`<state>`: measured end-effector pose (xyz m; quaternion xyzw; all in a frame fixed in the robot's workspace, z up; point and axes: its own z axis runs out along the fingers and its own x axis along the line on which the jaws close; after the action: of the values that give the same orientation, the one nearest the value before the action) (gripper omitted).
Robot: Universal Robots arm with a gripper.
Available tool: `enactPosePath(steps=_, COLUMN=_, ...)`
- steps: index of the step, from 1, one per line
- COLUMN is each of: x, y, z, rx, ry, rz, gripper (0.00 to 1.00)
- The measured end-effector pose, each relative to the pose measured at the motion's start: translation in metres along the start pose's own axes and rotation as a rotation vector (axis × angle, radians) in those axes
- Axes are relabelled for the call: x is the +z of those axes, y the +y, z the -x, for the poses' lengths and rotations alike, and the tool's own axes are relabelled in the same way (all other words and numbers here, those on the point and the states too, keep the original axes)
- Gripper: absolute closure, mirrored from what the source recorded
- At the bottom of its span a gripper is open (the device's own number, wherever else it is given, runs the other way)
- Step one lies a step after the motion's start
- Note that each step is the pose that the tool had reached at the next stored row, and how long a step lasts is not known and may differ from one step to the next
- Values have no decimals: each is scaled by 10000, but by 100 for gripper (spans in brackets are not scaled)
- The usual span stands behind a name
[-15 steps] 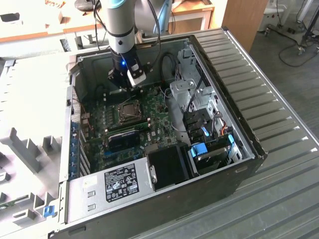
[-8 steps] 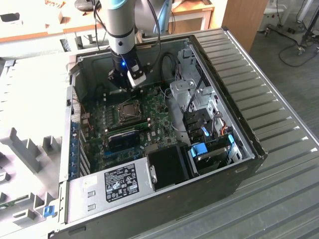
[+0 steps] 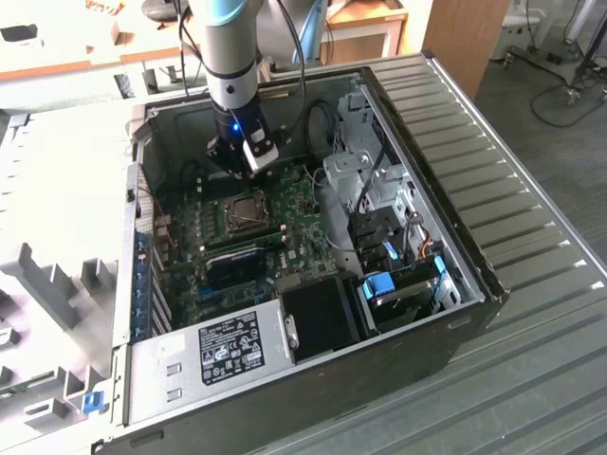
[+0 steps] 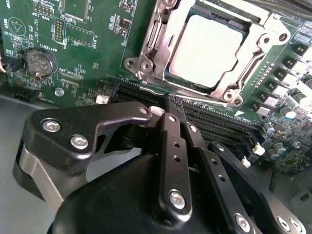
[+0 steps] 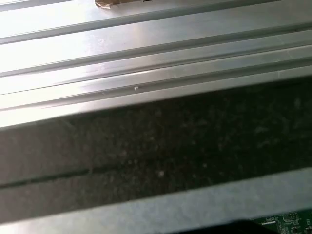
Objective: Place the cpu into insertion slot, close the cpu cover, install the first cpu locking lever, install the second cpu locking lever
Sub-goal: 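Install the first cpu locking lever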
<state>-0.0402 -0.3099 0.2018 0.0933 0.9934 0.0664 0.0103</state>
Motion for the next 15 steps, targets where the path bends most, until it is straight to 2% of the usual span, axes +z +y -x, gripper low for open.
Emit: enactPosePath(steps=15, x=55, y=-25, z=3, rx=9, ry=0, rz=-4, gripper=89)
